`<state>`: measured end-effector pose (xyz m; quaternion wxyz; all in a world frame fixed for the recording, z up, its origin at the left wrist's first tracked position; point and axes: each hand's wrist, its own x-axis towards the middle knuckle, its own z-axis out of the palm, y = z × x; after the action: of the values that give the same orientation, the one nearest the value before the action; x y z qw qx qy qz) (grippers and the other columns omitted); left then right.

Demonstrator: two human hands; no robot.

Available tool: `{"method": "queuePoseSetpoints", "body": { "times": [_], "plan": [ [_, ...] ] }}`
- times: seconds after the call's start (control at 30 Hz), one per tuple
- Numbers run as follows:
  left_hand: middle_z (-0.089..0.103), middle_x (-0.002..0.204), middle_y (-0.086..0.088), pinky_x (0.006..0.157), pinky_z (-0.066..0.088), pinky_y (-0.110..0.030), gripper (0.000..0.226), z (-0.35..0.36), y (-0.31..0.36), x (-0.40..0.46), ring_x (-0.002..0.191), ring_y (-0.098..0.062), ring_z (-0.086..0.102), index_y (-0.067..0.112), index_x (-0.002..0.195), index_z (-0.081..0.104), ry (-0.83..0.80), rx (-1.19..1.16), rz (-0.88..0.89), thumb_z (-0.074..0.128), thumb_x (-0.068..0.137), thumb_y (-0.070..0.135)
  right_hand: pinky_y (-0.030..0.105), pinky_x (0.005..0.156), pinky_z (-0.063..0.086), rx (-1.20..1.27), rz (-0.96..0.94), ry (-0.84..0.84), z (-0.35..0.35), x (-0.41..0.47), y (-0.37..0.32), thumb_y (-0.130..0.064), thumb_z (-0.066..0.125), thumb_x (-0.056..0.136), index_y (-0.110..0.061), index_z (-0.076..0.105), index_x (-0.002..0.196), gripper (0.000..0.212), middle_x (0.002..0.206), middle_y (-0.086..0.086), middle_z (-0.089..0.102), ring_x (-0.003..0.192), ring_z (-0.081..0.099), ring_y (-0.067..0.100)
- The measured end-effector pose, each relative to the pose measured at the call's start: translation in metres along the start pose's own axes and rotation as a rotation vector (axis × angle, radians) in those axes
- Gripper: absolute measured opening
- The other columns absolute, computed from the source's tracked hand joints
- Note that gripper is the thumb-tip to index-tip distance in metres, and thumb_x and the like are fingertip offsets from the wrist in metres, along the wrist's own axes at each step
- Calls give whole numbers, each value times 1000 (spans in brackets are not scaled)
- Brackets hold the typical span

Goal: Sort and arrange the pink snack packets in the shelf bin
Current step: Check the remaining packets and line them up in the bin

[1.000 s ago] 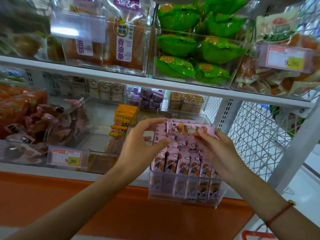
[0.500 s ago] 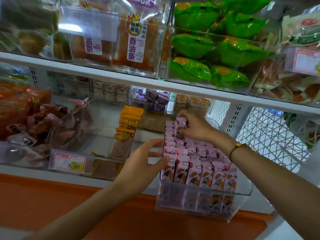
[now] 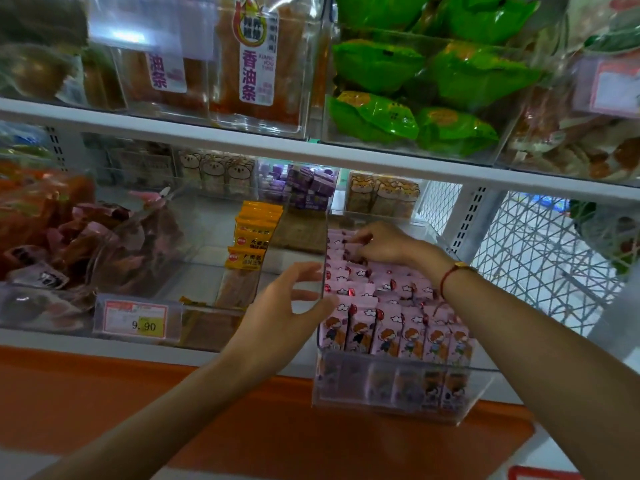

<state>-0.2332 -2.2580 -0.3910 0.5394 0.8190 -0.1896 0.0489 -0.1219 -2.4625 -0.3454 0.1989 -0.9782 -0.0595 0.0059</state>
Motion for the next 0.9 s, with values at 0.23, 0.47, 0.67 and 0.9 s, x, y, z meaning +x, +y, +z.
{"method": "queuePoseSetpoints", "body": {
  "times": [0.23, 0.47, 0.67, 0.9],
  "plan": [
    [56, 106, 22, 82, 48, -16, 28, -7, 33, 38, 95, 4, 56, 29, 119, 58, 99, 279, 243, 61, 91, 22, 31, 94, 43, 6, -143, 317, 5, -108, -1, -23, 55, 93, -21, 56, 128, 35, 135, 2, 53, 113, 54, 15],
    [60, 123, -4, 88, 50, -36, 29, 28, 45, 96, 107, -20, 57, 19, 121, 60, -274, 916, 326, 54, 93, 23, 41, 119, 5, -216, -77, 134, 38, -141, 14, -51, 24, 99, -35, 18, 149, 53, 159, -6, 9, 146, 9, 15],
    [63, 112, -8, 88, 49, -40, 23, 41, 47, 106, 102, -25, 59, 12, 112, 65, -286, 1194, 307, 52, 96, 24, 38, 117, 2, -185, -101, 181, 43, -139, 20, -53, 24, 98, -37, 26, 146, 51, 158, -9, 13, 145, 10, 14],
    [66, 104, 1, 74, 51, -29, 17, 26, 51, 94, 87, -15, 61, 17, 104, 61, 88, 635, 245, 51, 98, 29, 34, 114, -2, -193, -101, 169, 43, -139, 20, -52, 25, 98, -36, 25, 146, 50, 158, -8, 13, 145, 8, 13]
  ]
}}
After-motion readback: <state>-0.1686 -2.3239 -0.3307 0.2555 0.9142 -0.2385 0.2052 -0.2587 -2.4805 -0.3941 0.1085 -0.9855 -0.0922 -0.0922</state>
